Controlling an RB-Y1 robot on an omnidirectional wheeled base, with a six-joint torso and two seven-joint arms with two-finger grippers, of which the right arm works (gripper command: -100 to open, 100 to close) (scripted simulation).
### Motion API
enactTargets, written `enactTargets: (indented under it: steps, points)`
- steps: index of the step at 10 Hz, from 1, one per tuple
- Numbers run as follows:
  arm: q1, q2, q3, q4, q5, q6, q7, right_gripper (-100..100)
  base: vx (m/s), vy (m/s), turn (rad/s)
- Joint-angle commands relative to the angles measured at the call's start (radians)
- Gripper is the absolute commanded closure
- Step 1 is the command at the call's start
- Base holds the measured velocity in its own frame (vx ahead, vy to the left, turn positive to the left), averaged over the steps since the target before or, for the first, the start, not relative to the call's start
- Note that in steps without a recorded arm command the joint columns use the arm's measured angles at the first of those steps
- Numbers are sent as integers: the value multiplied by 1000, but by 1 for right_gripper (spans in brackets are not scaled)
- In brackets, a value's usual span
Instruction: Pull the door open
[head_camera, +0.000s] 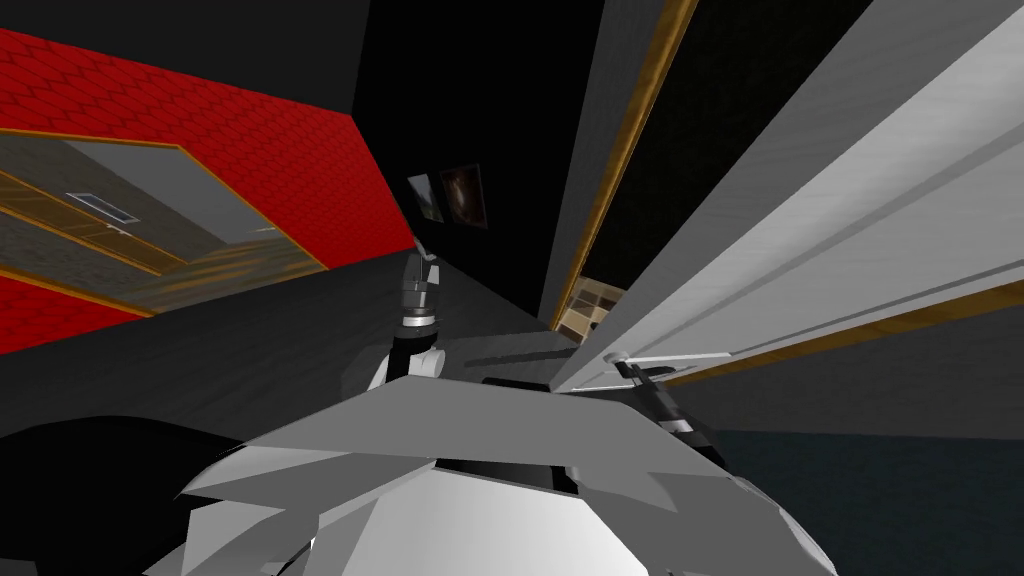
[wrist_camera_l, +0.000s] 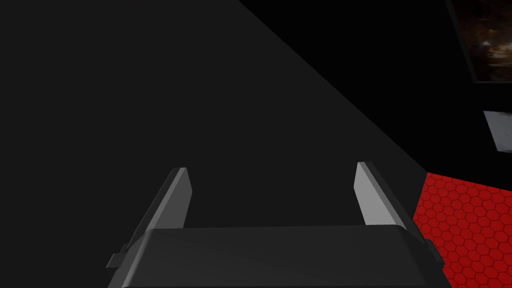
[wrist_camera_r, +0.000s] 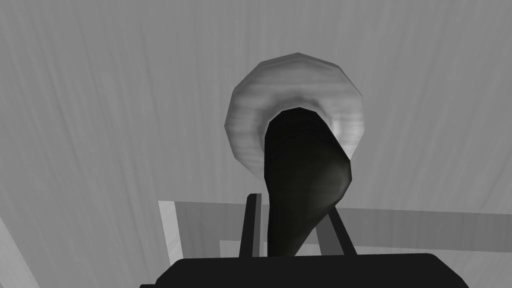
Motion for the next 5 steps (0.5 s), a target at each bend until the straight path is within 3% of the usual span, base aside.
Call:
enactTargets:
  steps: [1, 5]
  points:
    - [2, -3, 3, 23, -2, -28, -2, 100, -34, -8, 80]
    - [19, -11, 14, 70, -12, -99, -5, 100, -96, -47, 119]
